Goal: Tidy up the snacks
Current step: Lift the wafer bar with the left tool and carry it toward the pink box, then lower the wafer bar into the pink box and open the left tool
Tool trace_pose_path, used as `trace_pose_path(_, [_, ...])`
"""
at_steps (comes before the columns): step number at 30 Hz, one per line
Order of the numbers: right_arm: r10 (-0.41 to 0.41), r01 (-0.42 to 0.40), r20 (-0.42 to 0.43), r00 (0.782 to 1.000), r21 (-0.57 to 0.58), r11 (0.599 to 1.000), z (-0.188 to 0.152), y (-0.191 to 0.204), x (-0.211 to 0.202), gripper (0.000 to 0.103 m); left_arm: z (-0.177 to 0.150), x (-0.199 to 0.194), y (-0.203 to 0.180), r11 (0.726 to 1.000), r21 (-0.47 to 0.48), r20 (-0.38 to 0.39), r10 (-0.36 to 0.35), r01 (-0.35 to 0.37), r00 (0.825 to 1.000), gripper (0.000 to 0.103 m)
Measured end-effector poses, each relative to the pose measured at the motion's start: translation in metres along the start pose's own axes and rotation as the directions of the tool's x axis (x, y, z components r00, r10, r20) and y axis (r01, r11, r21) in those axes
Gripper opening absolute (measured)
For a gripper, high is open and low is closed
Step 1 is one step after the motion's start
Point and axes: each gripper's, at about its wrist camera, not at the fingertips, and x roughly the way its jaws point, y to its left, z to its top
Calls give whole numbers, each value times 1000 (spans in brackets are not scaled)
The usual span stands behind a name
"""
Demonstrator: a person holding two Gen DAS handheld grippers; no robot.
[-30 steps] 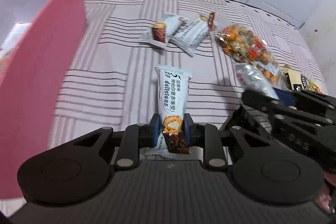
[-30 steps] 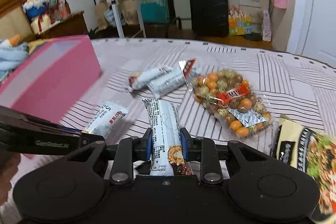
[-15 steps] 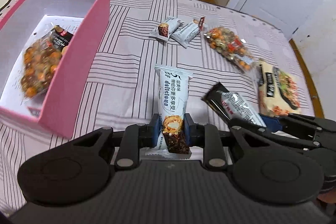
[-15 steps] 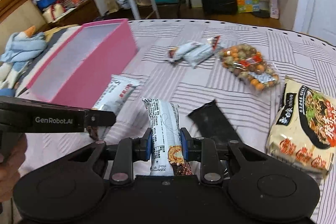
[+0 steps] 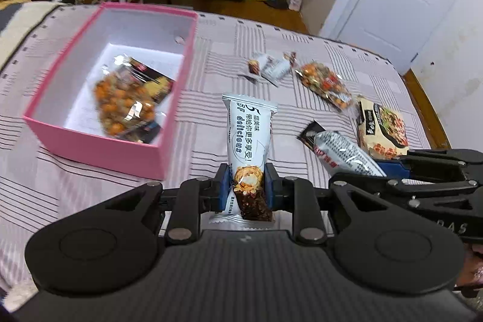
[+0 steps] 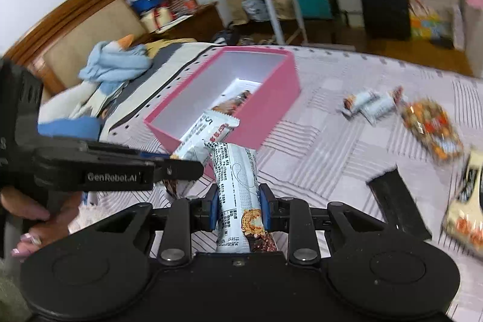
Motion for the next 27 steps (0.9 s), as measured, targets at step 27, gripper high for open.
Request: trace_pose_path(27, [14, 14, 105, 994, -267, 964, 96, 42, 159, 31, 71, 56, 131, 946, -223, 58, 254, -235, 966, 23])
